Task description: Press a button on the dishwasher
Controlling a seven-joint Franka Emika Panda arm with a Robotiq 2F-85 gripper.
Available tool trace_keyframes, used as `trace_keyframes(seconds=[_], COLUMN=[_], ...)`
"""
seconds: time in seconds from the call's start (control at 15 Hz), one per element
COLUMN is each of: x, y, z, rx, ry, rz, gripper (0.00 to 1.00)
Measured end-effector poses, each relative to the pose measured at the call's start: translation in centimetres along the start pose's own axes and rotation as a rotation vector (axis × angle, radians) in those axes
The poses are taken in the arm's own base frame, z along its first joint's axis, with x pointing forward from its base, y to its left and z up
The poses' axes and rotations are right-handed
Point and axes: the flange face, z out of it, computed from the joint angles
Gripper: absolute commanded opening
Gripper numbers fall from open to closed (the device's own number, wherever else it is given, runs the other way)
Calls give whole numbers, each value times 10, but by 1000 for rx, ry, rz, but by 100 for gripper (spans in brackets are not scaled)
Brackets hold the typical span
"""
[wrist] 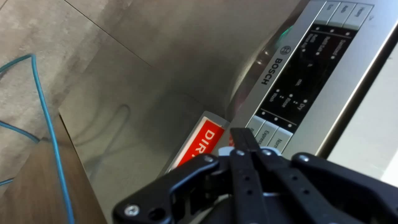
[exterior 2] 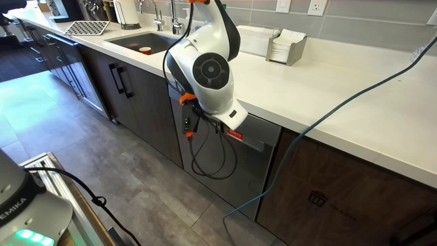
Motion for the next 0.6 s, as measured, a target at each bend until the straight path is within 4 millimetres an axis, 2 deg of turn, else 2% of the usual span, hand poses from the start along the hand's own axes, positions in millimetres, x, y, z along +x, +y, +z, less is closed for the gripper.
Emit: trace_keyframes(seconds=[0.6], x=[18], y=[3], z=[19], rx=[19], ry=[45], rz=[63], gripper=[0])
